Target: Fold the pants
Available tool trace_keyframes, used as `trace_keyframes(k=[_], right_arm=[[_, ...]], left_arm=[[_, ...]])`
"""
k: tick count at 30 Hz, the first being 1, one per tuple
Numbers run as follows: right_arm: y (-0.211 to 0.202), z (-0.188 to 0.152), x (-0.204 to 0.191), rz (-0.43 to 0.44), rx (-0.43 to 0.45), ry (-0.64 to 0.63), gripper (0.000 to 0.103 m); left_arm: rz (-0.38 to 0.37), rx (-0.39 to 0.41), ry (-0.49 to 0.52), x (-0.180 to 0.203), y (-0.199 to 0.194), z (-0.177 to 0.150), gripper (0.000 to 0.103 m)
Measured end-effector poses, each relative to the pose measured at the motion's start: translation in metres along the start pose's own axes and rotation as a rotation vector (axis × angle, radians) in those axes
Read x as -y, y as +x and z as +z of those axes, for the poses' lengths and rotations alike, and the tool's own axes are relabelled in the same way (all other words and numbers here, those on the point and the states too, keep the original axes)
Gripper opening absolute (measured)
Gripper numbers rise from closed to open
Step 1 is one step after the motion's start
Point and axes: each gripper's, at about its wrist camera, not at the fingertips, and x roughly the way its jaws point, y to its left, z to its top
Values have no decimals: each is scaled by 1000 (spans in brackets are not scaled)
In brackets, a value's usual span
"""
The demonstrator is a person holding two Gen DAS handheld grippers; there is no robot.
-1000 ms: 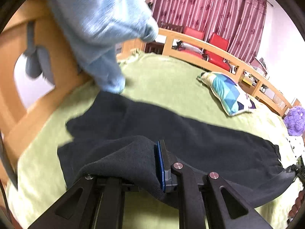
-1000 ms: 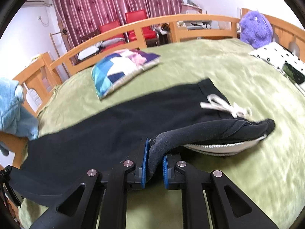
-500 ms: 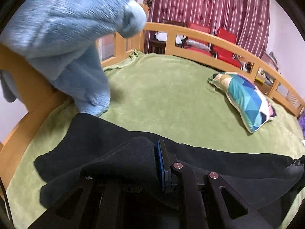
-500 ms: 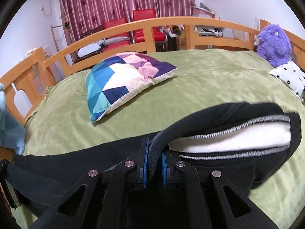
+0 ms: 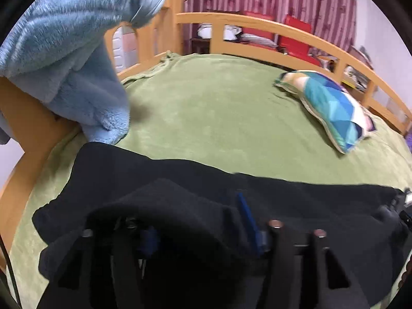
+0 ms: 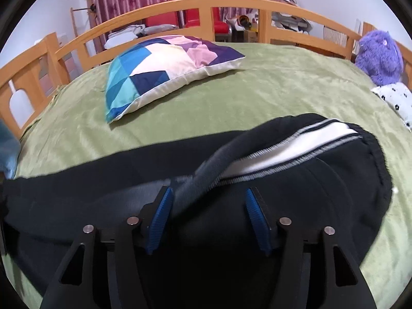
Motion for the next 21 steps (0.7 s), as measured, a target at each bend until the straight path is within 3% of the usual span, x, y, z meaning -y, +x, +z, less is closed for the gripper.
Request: trace_keyframes(k=[3,10,15,21], right_arm=[[-27,-16,9,-11,4,0,64],[-72,-69,40,-24,-16,41,68],[-87,-103,61,-24,-46,75,68],[-86,-120,79,-23,-59,113,68]], left_arm=[[-16,19,33,8,-25,-11,70],[-66,-19,52,16,-74,-60,71],[-49,-66,56,16,-84,-97,71],[-52,-125,36,11,-77,-127,71]])
